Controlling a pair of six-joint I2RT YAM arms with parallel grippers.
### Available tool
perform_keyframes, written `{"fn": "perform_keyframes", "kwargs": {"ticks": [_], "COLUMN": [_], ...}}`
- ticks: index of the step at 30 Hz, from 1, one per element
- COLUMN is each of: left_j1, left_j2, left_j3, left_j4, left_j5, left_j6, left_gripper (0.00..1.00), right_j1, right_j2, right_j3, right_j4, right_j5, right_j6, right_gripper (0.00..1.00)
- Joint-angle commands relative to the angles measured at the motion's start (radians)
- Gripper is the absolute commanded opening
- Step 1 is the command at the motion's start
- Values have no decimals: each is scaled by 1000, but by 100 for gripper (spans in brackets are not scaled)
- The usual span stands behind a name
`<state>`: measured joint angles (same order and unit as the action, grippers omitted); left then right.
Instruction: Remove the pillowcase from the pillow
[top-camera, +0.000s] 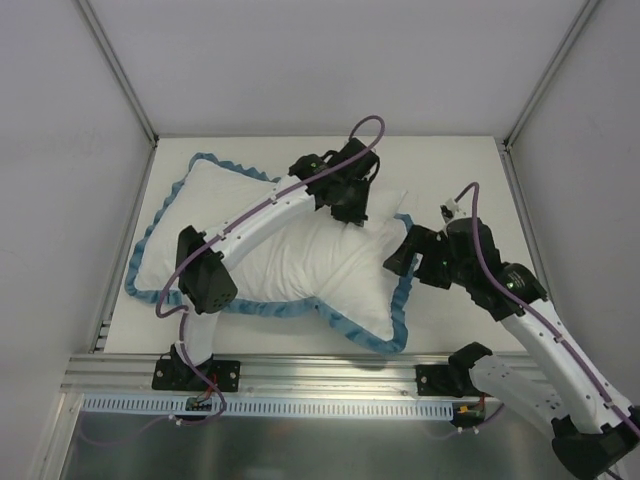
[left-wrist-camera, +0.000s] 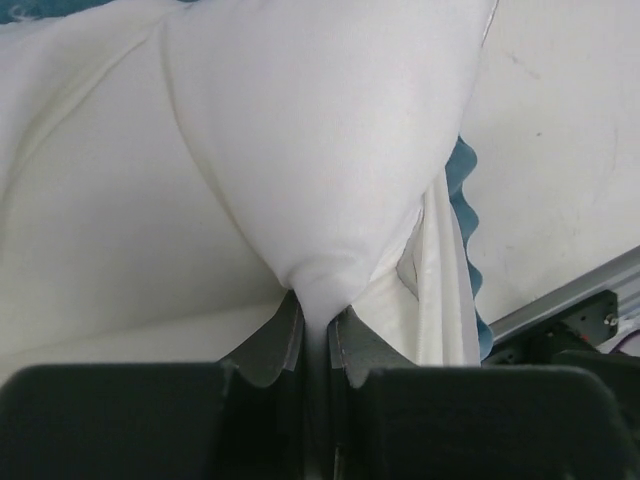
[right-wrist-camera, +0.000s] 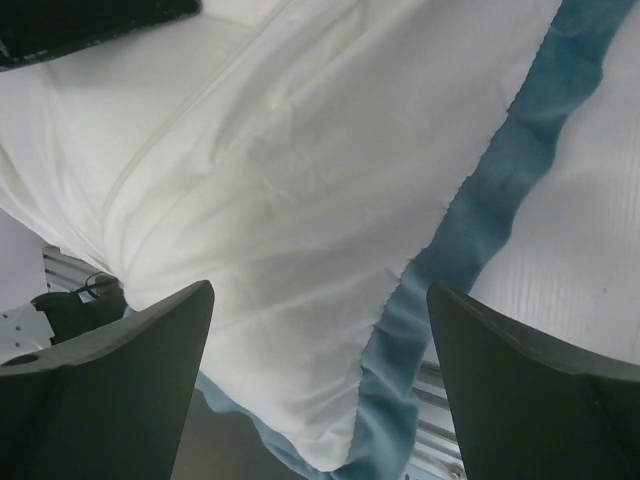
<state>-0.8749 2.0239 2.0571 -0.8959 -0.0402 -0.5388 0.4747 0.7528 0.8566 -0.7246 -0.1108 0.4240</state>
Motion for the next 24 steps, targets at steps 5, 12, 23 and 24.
{"fn": "perform_keyframes", "kwargs": {"ticks": [5, 12, 23, 24], "left_j1": [42, 40, 63, 73], "left_j2": [-194, -238, -278, -271], "left_j3": [-57, -130, -190, -184], "left_j4": [14, 52, 94, 98], "left_j5": [39, 39, -9, 0], "left_j6": [-78, -108, -142, -145], "left_gripper": [0, 0, 0, 0], "right_j1": [189, 245, 360, 367], "right_j2": [125, 305, 384, 373], "right_j3": [203, 275, 216, 182], "right_j4": [125, 211, 238, 235], "right_j5": [299, 293, 299, 312], "right_j6": [136, 170, 213, 219], "right_gripper": [90, 88, 74, 73]}}
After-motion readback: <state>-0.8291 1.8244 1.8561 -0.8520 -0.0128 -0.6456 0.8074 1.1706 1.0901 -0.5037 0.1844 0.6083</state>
